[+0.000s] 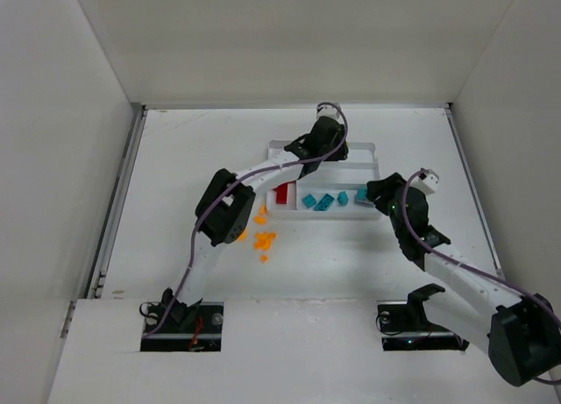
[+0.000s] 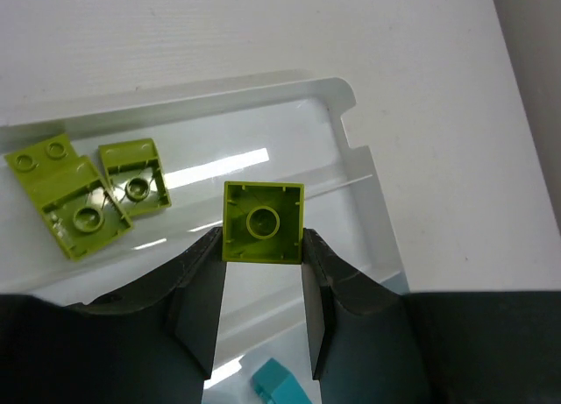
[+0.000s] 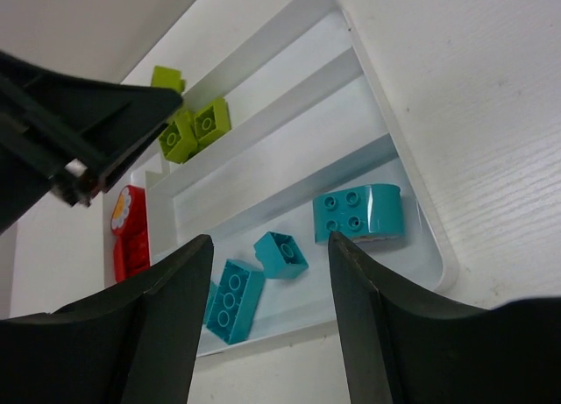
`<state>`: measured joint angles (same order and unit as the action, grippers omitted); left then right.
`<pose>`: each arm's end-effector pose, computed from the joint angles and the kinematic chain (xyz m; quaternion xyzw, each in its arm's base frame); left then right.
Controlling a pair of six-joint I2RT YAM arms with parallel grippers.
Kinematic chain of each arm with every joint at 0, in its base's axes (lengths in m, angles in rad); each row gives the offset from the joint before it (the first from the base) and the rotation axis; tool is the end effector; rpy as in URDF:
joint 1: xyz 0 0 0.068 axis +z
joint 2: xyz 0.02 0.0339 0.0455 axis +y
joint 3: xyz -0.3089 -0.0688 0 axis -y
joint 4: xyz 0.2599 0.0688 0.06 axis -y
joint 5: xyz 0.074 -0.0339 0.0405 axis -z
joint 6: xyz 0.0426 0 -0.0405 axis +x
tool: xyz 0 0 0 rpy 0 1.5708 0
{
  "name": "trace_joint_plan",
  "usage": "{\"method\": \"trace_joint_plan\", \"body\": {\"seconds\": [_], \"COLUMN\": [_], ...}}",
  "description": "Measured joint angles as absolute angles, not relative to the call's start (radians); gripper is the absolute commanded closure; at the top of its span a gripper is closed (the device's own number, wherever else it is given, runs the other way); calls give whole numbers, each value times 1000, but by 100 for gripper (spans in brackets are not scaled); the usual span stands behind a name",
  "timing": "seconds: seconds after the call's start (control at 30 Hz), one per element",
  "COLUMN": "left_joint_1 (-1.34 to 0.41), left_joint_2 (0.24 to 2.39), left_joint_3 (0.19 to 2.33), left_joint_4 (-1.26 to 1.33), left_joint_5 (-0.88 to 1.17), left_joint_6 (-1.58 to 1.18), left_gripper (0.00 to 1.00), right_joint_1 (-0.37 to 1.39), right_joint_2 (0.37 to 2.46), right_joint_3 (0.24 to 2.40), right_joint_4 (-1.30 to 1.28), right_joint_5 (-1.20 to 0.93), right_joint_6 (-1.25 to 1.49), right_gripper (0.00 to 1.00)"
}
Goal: Sort the legos into containers by color
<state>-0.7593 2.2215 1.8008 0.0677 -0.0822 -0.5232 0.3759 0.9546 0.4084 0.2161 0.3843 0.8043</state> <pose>0.4217 -0.3955 0.2676 0.0732 0.8167 -0.3148 0.4781 0.1938 0.0593 0.2451 0.2783 0.7569 0.1884 0.5606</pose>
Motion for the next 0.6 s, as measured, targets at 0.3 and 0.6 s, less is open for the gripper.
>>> {"method": "trace_joint_plan", "body": {"seconds": [0.3, 0.6], "left_joint_1": [-765, -764], "left_joint_2": [2409, 2471], "left_joint_3": [2069, 2112], "left_joint_4": [-61, -77], "left_joint_5": [-84, -85], "left_joint_6": [-457, -438], "left_gripper": [75, 55], "right_joint_1": [352, 341], "right_joint_2": [869, 842], "right_joint_3": [375, 357], "right_joint_4": [233, 247], "right_joint_5": [381, 378], "right_joint_6": [820, 837], "right_gripper": [39, 39]}}
